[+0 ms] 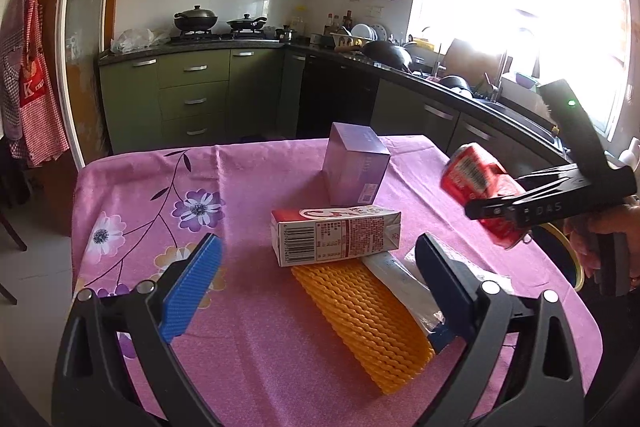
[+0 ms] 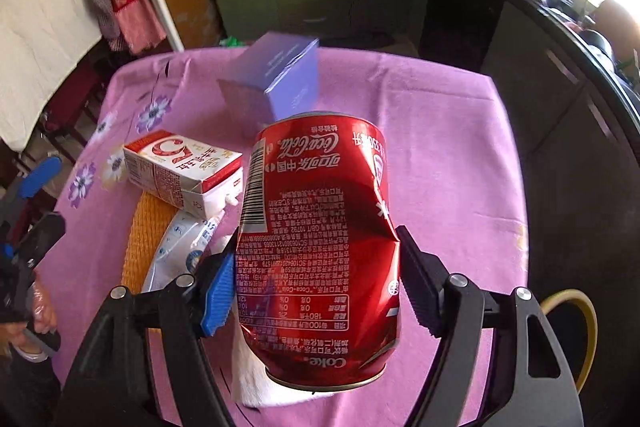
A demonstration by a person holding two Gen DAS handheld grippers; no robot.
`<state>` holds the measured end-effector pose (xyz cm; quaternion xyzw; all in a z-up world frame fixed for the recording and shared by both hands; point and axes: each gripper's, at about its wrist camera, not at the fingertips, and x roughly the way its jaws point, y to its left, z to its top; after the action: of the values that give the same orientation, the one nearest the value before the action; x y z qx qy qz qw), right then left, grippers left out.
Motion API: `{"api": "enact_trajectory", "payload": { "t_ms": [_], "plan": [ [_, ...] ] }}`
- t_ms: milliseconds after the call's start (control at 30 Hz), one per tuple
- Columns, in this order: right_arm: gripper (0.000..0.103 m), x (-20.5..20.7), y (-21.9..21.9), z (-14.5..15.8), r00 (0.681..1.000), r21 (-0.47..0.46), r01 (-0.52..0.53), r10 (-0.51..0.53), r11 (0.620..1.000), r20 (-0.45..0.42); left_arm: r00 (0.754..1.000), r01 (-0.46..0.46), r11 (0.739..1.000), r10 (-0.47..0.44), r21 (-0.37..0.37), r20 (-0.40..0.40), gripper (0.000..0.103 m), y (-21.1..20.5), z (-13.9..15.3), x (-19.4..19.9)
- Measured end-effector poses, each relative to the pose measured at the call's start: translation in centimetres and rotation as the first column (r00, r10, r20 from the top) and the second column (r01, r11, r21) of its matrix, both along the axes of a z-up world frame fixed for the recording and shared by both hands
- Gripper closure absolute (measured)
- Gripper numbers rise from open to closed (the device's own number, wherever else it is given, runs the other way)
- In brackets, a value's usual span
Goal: Collect trash
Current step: 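Carry the Coca-Cola can over the bin and release it with the right tool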
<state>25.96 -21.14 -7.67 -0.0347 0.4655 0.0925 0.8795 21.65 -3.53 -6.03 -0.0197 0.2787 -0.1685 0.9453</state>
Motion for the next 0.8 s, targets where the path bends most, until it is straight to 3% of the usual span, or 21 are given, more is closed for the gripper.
{"api": "enact_trajectory", "payload": {
  "t_ms": [100,233,400,500,733,800],
  "plan": [
    [0.032,-2.4,-4.1,1.3,0.996,0.009,0.084,-0.084,0.996,0.042,1.0,-0.006,1.0,0.006,-0.003,0.002,0.01,0.2,0.0,0.0],
    [0.031,-5.7,-12.9,1.6,0.961,0.019,0.27,-0.271,0.963,0.055,1.0,-0.013,1.0,0.013,-0.006,-0.003,0.01,0.3,0.0,0.0],
    [0.031,-8.2,-24.1,-1.9,0.874,-0.023,0.486,-0.486,0.874,-0.017,1.0,-0.016,1.0,0.016,0.002,0.001,0.01,0.2,0.0,0.1],
    [0.031,-8.7,-28.2,-5.1,0.831,-0.044,0.55,-0.552,0.834,-0.074,1.0,-0.017,1.0,0.017,0.006,-0.007,0.009,0.1,-0.2,0.2],
    [0.031,-7.7,-31.7,-8.8,0.786,-0.047,0.602,-0.602,0.797,-0.14,1.0,-0.018,1.0,0.019,0.022,-0.02,0.009,-0.1,-0.6,0.4],
    [0.025,-7.5,-32.2,-9.1,0.776,-0.049,0.614,-0.614,0.788,-0.144,1.0,-0.017,1.0,0.017,0.023,-0.024,0.009,-0.2,-0.8,0.4]
  ]
}}
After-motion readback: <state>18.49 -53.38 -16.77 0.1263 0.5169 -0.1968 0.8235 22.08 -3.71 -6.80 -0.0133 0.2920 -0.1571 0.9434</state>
